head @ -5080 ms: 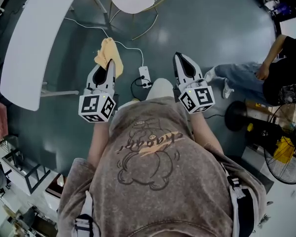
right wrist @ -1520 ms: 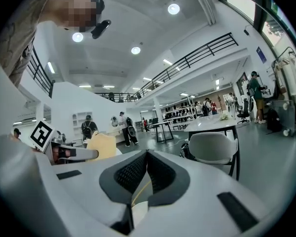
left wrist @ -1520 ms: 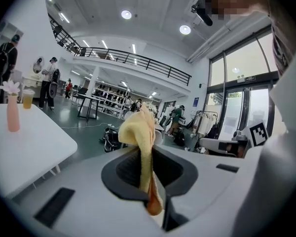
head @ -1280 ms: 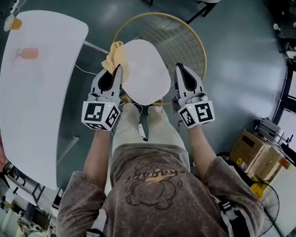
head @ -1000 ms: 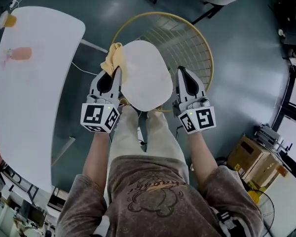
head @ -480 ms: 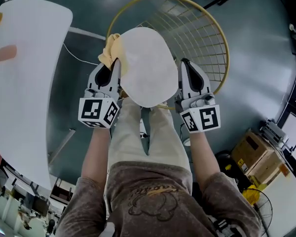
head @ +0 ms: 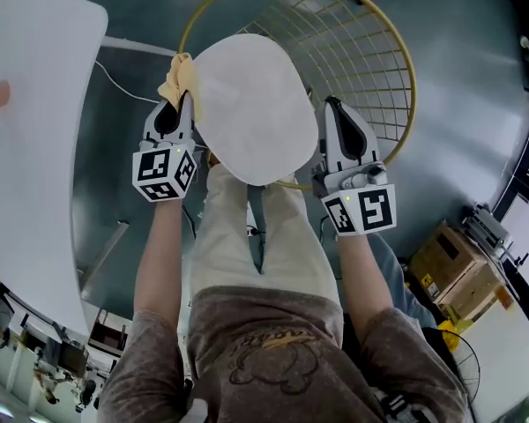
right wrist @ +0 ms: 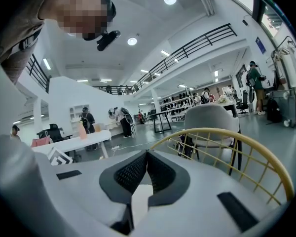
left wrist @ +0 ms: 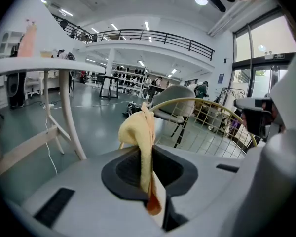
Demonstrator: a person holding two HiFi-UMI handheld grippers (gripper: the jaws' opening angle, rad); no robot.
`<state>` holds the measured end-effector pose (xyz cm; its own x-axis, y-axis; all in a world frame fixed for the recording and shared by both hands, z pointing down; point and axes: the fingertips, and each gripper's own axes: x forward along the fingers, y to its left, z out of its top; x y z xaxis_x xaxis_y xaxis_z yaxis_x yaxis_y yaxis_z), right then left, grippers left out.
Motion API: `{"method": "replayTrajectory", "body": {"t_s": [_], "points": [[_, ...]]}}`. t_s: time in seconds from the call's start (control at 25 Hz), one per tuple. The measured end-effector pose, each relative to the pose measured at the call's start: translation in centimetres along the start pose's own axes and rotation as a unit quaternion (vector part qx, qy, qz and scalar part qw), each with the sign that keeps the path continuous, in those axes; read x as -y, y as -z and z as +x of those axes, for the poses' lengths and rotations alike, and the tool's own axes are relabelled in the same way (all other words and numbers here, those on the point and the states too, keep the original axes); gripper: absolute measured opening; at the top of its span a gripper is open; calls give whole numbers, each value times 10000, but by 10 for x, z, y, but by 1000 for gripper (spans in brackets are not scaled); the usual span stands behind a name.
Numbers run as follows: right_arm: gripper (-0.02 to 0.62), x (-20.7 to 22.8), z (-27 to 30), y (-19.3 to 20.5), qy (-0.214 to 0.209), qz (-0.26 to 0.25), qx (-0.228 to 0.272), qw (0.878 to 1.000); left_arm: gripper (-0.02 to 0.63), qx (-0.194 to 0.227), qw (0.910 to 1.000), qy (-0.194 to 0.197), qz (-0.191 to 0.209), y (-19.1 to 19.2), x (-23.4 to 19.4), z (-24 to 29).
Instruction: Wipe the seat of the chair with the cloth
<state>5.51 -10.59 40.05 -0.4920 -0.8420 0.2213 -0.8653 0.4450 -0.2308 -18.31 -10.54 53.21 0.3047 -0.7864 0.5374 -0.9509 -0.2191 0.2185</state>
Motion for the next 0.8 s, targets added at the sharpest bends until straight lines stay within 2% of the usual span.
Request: {"method": "replayTrajectory", "body": {"t_s": [0.44, 0.8], "points": [[25, 19, 12, 9, 33, 12, -135, 9999, 46, -679, 9965, -473, 123, 51, -42, 67], [25, 17, 22, 27, 25, 128, -295, 9995, 46, -1034, 9937, -416, -86, 83, -48, 99]]}}
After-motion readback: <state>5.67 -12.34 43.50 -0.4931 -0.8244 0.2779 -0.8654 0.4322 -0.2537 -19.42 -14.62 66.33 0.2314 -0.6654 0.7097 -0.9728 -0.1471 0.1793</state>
